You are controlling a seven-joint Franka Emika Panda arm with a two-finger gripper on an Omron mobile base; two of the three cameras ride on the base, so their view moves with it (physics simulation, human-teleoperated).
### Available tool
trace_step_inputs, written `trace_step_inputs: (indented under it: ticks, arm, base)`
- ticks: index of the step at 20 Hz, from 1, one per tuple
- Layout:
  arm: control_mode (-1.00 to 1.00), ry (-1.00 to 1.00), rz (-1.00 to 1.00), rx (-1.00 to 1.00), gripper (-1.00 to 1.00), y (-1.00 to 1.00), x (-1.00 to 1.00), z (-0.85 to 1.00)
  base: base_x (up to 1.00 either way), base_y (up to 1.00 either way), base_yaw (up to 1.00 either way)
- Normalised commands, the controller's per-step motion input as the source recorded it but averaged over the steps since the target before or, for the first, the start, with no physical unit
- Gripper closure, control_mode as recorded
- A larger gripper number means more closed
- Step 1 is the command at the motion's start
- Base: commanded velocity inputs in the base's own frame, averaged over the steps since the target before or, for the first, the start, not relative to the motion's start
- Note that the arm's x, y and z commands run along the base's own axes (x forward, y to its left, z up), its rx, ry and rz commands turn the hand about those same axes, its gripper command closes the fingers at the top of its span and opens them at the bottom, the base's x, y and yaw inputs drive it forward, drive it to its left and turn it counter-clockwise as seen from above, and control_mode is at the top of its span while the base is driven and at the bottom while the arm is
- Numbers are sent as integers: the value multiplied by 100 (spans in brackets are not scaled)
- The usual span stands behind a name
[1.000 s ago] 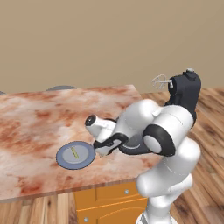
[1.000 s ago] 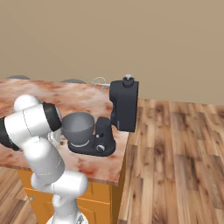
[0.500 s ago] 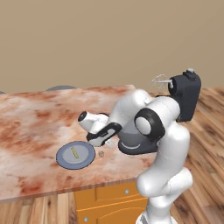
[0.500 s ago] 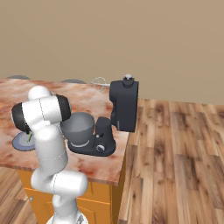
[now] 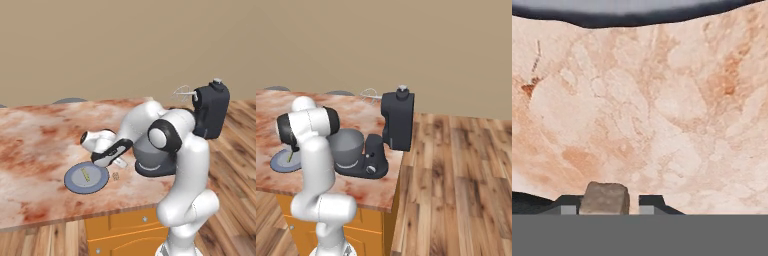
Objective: Add butter and sugar cubes to the stand mixer bowl and then turn on the stand mixer to begin making frosting.
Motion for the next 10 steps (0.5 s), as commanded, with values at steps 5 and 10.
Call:
trace_step_inputs:
  ticks: [5, 10]
  arm:
    - [-100, -4, -4, -2, 100, -42, -28, -54]
    - [-100, -20, -4, 0, 100, -34, -37, -3]
  base:
    - [0, 0, 0]
    - [0, 0, 0]
